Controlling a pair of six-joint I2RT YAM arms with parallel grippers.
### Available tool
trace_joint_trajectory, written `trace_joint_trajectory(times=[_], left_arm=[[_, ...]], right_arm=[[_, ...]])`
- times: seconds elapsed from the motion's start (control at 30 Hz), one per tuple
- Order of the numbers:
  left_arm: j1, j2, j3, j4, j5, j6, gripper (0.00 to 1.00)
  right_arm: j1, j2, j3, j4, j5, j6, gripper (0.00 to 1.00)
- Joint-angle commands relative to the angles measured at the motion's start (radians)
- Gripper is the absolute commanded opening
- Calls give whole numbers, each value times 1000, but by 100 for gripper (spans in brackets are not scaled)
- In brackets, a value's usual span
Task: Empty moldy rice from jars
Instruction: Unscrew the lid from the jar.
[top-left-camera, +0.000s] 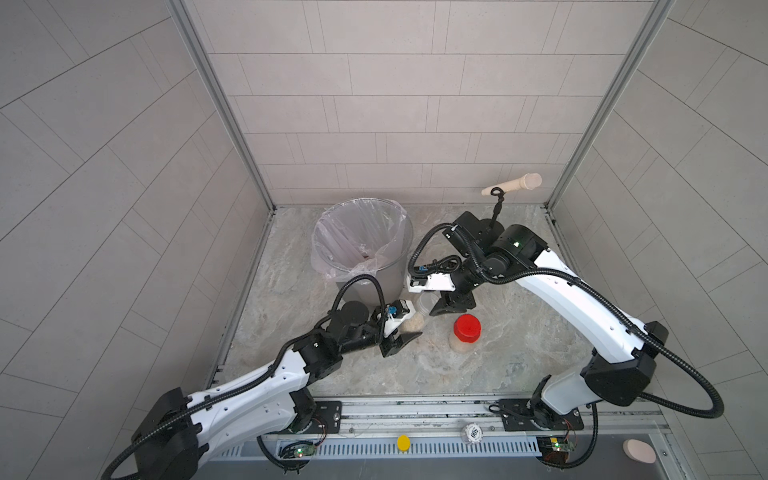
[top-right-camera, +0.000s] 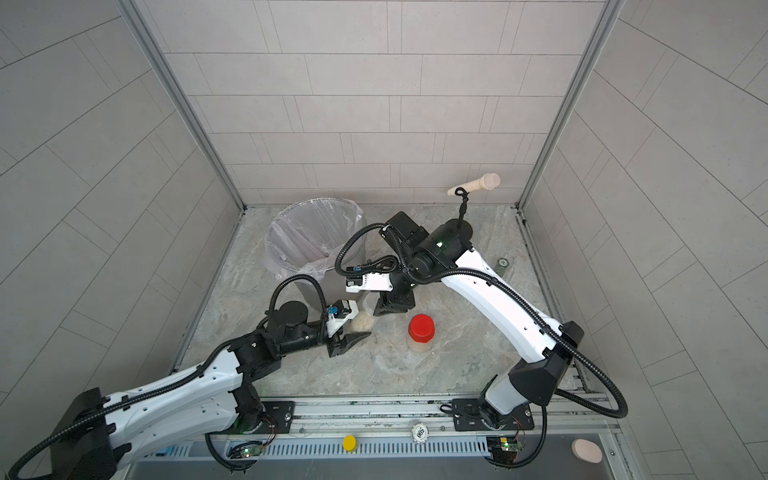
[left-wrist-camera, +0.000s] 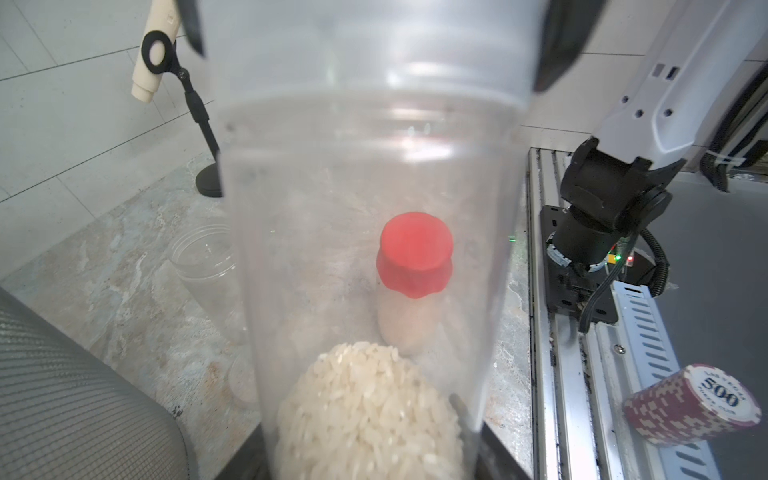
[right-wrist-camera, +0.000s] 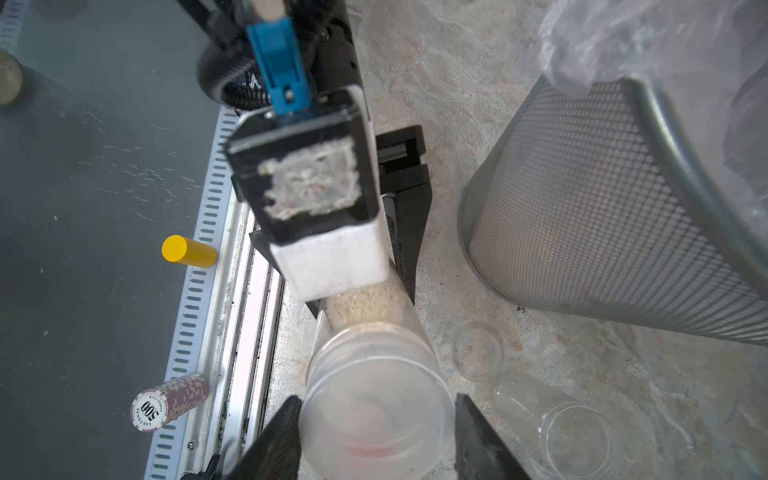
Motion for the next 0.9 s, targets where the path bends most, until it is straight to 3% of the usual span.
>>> trace_joint_trajectory(times=[0.0, 0.47, 0.87], left_arm=[[4, -4, -9, -92, 1, -2, 10], [3, -26, 26, -106, -1, 1, 10], [3, -63, 45, -93, 21, -2, 11]], right_arm=[[-17, -79, 6, 0, -25, -92, 16], [-24, -132, -93, 17, -34, -98, 24], [-26, -196, -237, 150, -68, -18, 54]])
